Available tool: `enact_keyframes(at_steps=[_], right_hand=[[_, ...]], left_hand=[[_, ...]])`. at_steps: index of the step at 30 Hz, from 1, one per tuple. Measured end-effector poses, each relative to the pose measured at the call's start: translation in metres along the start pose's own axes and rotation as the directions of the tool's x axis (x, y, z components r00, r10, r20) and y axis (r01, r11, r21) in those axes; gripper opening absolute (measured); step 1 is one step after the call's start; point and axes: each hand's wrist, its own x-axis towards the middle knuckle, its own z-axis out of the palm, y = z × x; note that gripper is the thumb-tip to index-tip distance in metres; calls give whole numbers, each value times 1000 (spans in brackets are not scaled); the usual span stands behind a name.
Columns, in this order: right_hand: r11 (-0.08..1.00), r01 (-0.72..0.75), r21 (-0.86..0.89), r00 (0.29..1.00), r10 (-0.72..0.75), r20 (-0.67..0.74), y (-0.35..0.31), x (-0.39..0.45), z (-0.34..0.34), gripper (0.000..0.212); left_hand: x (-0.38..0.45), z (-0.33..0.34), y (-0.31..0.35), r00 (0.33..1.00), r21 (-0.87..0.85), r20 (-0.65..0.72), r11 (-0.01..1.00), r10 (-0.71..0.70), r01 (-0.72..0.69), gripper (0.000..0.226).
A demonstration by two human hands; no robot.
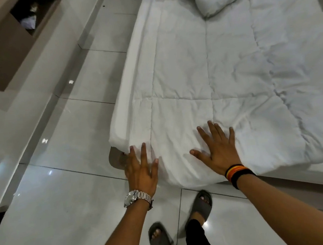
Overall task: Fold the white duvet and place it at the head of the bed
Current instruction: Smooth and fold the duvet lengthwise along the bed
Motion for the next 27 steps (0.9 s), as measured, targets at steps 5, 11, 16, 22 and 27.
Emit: enact_keyframes(at_steps=[5,11,16,22,27], right_hand=[[978,-205,32,972,207,-111,58,-36,-54,93],[896,-431,112,865,445,-231,182,-46,-106,93],[908,-418,34,899,419,-124,281,-37,-103,93],[810,-391,436,909,413,49,333,-22,-61,119],[774,-281,567,934,356,-24,330,-13,-56,144]], left_hand=[[11,0,103,949,39,83,950,305,-309,65],[30,48,228,861,-40,109,867,498,-496,65],[42,129,303,808,-13,195,826,555,-564,65],[51,222,353,804,138,223,798,552,-586,70],[58,231,341,817,146,214,809,536,-569,69]])
